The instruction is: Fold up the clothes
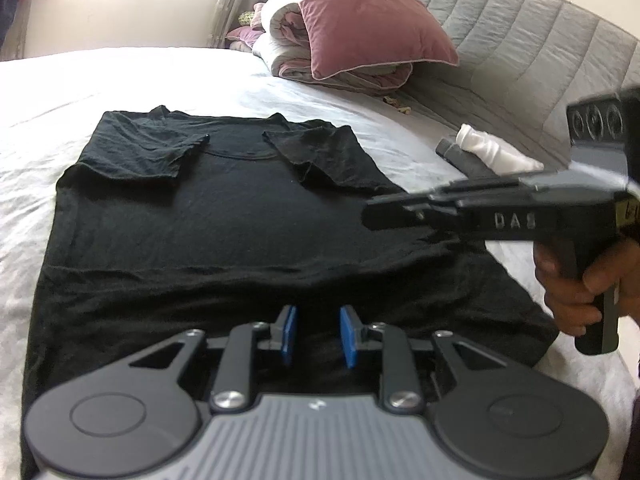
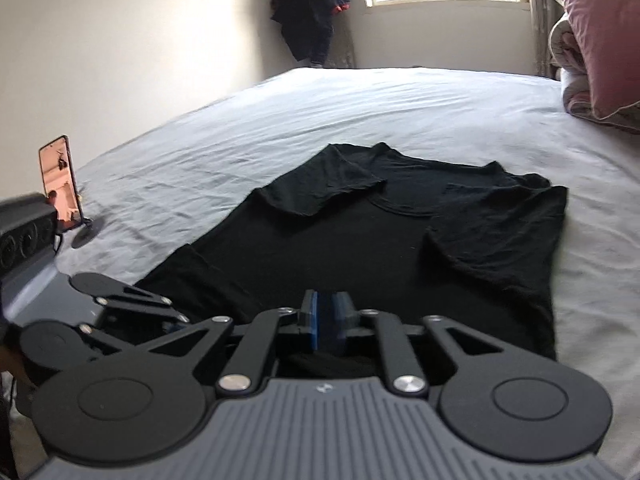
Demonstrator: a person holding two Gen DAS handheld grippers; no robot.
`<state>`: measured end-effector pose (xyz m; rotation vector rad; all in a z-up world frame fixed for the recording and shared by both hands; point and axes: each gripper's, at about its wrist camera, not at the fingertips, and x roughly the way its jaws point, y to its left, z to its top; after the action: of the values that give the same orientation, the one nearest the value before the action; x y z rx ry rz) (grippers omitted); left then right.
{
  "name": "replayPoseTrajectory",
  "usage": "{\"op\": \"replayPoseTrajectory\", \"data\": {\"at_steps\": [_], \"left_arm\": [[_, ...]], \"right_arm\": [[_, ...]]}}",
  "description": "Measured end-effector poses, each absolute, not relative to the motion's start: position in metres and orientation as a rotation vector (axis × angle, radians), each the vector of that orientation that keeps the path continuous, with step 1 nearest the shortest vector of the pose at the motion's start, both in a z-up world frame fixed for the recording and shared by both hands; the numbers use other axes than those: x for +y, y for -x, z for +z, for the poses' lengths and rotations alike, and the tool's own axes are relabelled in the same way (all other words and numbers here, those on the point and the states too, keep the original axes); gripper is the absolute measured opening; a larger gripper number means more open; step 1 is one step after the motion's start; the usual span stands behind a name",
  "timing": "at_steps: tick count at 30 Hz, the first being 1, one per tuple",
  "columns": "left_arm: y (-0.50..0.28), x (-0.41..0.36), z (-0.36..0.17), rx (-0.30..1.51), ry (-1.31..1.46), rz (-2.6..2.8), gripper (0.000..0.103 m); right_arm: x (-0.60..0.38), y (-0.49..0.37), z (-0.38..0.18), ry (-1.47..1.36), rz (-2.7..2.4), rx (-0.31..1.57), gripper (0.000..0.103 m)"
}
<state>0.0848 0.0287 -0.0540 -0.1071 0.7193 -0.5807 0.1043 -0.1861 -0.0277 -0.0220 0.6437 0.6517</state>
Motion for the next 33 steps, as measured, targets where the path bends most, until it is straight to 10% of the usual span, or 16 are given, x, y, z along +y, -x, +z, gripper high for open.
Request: {"op": "replayPoseTrajectory", "data": {"at_steps": [4,13,20,27,33], "left_arm": [[-0.086,0.035,-0.05,0.71,0.124,-0.56,0.026],[-0.094,0.066,-0.034,0.662,0.139,-0.398,0.031],[-0.106,0.11,-0.033,0.673,0.158,-0.18,0.031],[-0.109,0.111,-0.042,0.7,0.089,-0.12,0.029],[-0.104,0.1,-0.044,0.649,0.009,-0.077,0.005]], "right_arm": [[-0.187,-0.101,-0.034,0.076,0.648,0.666,0.044],[-0.175,-0.097,-0.056,0.219,0.601,0.69,0.044],[-0.163,-0.084,-0.055,0.292,0.614,0.661,0.008],[-0.156,-0.069,-0.049,0.34,0.562,0.583,0.006],[-0.147,-0.064,-0.055,0.403,0.459,0.495,0.006]]}}
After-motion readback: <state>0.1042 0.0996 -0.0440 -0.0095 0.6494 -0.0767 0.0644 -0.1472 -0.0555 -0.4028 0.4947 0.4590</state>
